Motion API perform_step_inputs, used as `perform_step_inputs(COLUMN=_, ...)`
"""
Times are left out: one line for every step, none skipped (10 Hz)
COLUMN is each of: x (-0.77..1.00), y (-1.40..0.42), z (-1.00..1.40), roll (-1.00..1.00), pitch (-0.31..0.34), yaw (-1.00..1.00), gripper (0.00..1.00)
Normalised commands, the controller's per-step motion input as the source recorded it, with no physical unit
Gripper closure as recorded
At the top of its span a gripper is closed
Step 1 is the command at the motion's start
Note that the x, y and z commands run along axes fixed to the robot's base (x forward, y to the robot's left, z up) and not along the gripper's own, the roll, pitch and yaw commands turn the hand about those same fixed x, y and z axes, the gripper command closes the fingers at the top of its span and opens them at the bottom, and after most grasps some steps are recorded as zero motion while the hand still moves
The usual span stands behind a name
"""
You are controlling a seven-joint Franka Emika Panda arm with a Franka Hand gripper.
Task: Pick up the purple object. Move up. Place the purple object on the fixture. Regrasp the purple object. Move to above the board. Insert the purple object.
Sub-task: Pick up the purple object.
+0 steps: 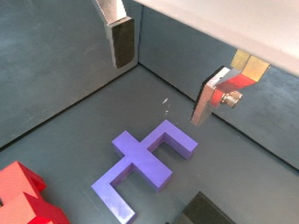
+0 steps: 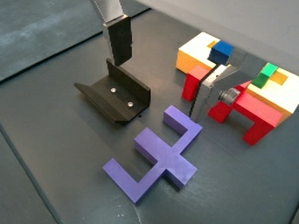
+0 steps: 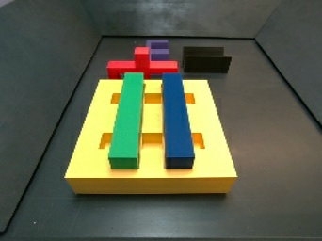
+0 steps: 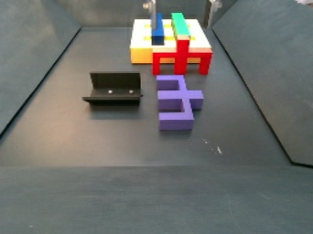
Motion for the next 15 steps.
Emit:
perform_step_inputs(x=0.0, y=0.0, z=0.0, roll=0.0, pitch=0.0, yaw=-0.01, gripper=0.0)
perform_step_inputs(x=0.0, y=0.0, z=-0.01, roll=0.0, pitch=0.0, yaw=-0.14, gripper=0.0)
perform_step_inputs(x=0.0, y=0.0, z=-0.09, roll=0.05, pitch=0.0, yaw=-0.4, gripper=0.0)
perform_step_inputs(x=-0.07, y=0.0, z=-0.13, roll=0.06, pitch=-0.021, yaw=-0.56, gripper=0.0)
perform_step_inputs(x=-0.09, y=0.02, z=-0.15, roll=0.06, pitch=-0.014, yaw=-0.63, gripper=0.0)
perform_step_inputs(x=-0.12, y=0.05, z=-0.15, roll=0.05, pitch=-0.024, yaw=-0.73, gripper=0.0)
perform_step_inputs(x=-0.1, y=0.07, z=-0.17, roll=0.05, pitch=-0.006, yaw=-0.8, gripper=0.0)
perform_step_inputs(x=-0.06, y=0.04, z=-0.23, roll=0.04, pitch=-0.034, yaw=-0.92, gripper=0.0)
perform_step_inputs(x=0.0, y=0.01, z=-0.27, roll=0.01, pitch=-0.04, yaw=-1.0, gripper=0.0)
perform_step_inputs(x=-0.05, y=0.01, z=-0.29, roll=0.0, pitch=-0.083, yaw=-1.0, gripper=0.0)
perform_step_inputs(x=-0.05, y=0.01, z=-0.31, roll=0.0, pitch=-0.097, yaw=-0.99, gripper=0.0)
perform_step_inputs(x=-0.07, y=0.0, z=-0.35, roll=0.0, pitch=-0.123, yaw=-0.99, gripper=0.0)
perform_step_inputs(x=-0.06, y=0.0, z=-0.37, roll=0.0, pitch=-0.113, yaw=-1.0, gripper=0.0)
perform_step_inputs(x=-0.05, y=0.0, z=-0.36, roll=0.0, pitch=-0.1, yaw=-1.0, gripper=0.0)
perform_step_inputs(x=-0.06, y=0.0, z=-0.33, roll=0.0, pitch=-0.08, yaw=-1.0, gripper=0.0)
